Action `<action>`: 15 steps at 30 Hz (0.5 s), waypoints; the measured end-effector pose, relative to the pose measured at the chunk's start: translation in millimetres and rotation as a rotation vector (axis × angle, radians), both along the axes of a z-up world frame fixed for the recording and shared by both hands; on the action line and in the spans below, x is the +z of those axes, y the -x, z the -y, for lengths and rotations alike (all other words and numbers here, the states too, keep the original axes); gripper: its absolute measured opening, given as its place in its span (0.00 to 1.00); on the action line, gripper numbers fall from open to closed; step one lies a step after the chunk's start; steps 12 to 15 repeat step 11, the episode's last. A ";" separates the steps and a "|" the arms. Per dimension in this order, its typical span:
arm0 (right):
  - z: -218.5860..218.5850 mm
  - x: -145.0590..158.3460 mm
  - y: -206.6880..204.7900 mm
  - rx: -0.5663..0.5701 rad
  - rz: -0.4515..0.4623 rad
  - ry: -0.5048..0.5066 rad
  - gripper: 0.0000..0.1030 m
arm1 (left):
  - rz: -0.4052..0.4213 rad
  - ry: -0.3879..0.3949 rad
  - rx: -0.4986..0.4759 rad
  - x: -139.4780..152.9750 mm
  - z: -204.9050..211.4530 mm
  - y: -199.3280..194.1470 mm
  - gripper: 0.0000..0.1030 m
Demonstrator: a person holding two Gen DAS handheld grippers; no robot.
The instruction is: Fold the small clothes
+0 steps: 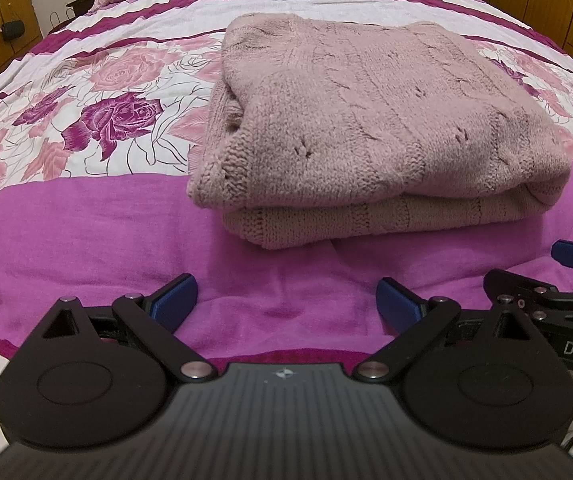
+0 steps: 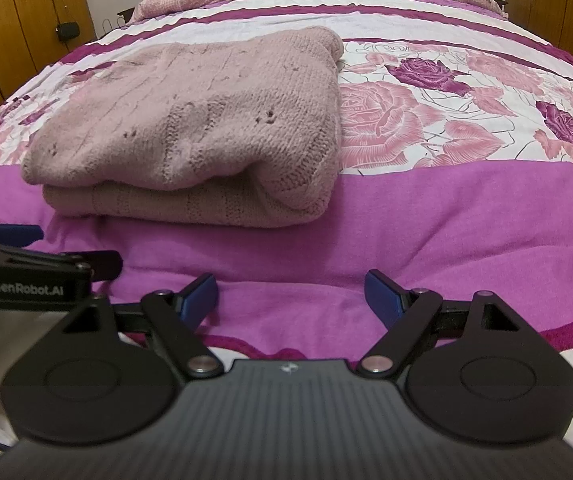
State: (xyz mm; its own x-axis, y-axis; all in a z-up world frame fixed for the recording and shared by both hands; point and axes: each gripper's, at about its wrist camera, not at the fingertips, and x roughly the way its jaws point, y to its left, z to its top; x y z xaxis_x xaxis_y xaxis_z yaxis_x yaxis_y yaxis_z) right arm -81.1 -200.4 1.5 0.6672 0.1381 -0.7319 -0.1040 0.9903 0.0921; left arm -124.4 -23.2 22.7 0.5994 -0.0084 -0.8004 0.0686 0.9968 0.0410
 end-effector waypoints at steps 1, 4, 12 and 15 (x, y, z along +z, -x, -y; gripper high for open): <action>-0.2 0.0 0.3 0.000 0.000 0.001 0.80 | 0.000 -0.001 0.000 0.0 0.1 0.1 0.97; -0.1 0.0 0.5 0.000 0.001 0.001 0.80 | 0.000 -0.001 0.000 -0.1 0.2 0.2 0.97; -3.4 -0.8 -0.6 0.004 0.000 0.014 0.82 | 0.008 0.000 -0.005 -0.6 -0.6 1.0 0.97; -3.4 -0.8 -0.6 0.004 0.000 0.014 0.82 | 0.008 0.000 -0.005 -0.6 -0.6 1.0 0.97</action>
